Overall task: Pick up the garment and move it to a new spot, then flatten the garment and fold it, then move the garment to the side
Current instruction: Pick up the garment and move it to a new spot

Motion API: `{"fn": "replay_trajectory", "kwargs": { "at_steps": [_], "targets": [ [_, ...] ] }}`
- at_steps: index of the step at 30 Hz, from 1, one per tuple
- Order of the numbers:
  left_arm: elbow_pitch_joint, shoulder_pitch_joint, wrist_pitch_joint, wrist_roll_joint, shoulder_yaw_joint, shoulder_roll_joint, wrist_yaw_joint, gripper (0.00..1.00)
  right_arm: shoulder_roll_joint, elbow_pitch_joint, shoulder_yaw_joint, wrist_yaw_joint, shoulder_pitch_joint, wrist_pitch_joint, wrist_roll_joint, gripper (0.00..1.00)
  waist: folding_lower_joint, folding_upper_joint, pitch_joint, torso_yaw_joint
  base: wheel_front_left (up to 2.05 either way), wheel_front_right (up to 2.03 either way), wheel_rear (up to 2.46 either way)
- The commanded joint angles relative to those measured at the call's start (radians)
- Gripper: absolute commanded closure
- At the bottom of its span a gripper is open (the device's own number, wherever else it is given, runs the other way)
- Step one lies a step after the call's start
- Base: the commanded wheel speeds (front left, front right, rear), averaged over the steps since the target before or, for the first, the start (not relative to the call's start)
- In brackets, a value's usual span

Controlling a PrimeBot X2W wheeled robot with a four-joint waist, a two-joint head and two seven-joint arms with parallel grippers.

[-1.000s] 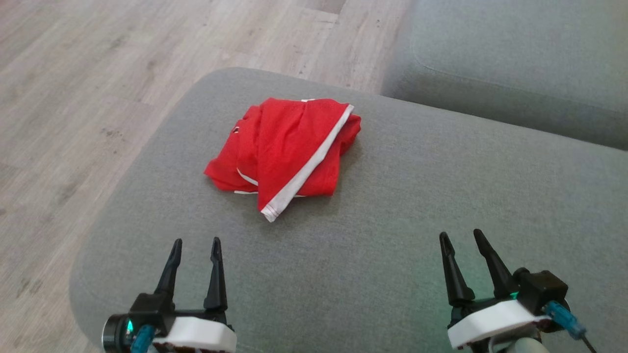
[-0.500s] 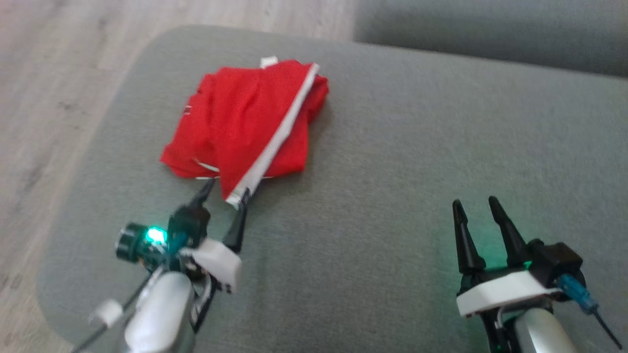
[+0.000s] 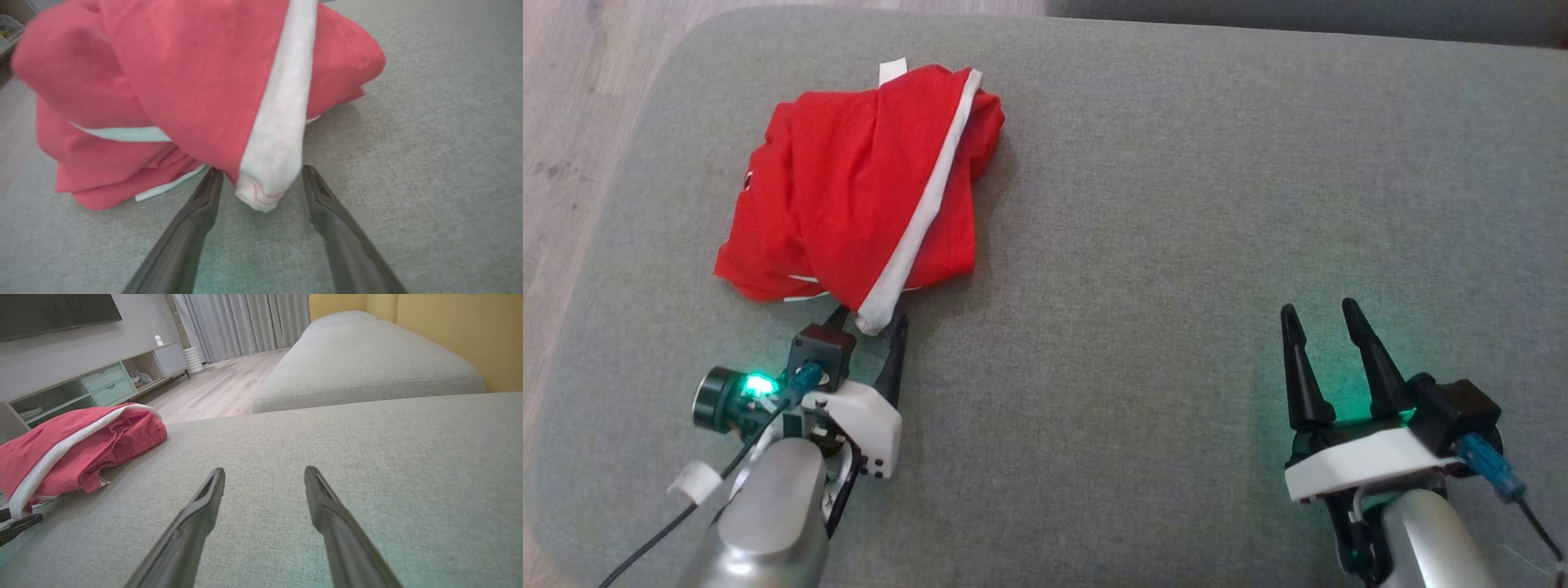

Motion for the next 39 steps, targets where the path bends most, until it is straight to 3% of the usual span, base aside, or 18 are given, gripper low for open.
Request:
{"fn": "replay_trajectory", "kwargs": {
  "at_steps": [1, 5, 6, 7, 8, 17, 25, 32, 39],
  "targets": [
    [-0.011, -0.044, -0.015, 0.004, 0.026, 0.028, 0.010, 0.00, -0.006, -0.030, 0.027, -0.001, -0.031, -0.011, -0.001, 0.00, -0.0002, 0.0000, -0.003, -0.002, 0.00, 0.00, 0.00],
    [0.015, -0.061, -0.031, 0.000, 0.024, 0.022, 0.021, 0.00, -0.006, -0.028, 0.029, -0.001, -0.032, -0.011, -0.002, 0.00, -0.0002, 0.0000, -0.008, -0.004, 0.00, 0.00, 0.00],
    [0.018, -0.065, -0.040, 0.000, 0.024, 0.022, 0.026, 0.26, -0.006, -0.028, 0.029, -0.001, -0.032, -0.011, -0.003, 0.00, -0.0002, 0.0000, -0.009, -0.005, 0.00, 0.00, 0.00],
    [0.021, -0.069, -0.049, -0.001, 0.024, 0.021, 0.031, 0.75, -0.006, -0.027, 0.029, -0.001, -0.032, -0.011, -0.005, 0.00, -0.0002, 0.0000, -0.011, -0.006, 0.00, 0.00, 0.00],
    [0.024, -0.071, -0.058, -0.001, 0.024, 0.020, 0.036, 1.00, -0.006, -0.026, 0.028, -0.001, -0.031, -0.011, -0.006, 0.00, -0.0002, 0.0000, -0.015, -0.007, 0.00, 0.00, 0.00],
    [-0.010, -0.069, -0.127, -0.009, 0.020, 0.025, 0.050, 1.00, -0.006, -0.013, 0.020, -0.001, -0.016, -0.011, 0.005, 0.00, -0.0002, 0.0000, -0.066, -0.016, 0.00, 0.00, 0.00],
    [-0.274, -0.085, -0.144, -0.067, 0.049, 0.044, 0.014, 1.00, -0.006, -0.006, 0.019, -0.001, 0.003, -0.011, 0.027, 0.00, -0.0002, 0.0000, -0.121, -0.024, 0.00, 0.00, 0.00],
    [-0.553, -0.167, 0.000, -0.125, 0.051, 0.065, -0.024, 1.00, -0.006, -0.012, 0.033, -0.001, -0.001, -0.011, 0.054, 0.00, -0.0002, 0.0000, -0.143, -0.077, 0.00, 0.00, 0.00],
    [-0.662, -0.287, 0.139, -0.166, 0.010, 0.051, -0.043, 1.00, -0.006, -0.028, 0.075, -0.001, -0.030, -0.011, 0.094, 0.00, -0.0002, 0.0000, -0.130, -0.210, 0.00, 0.00, 0.00]
  ]
}}
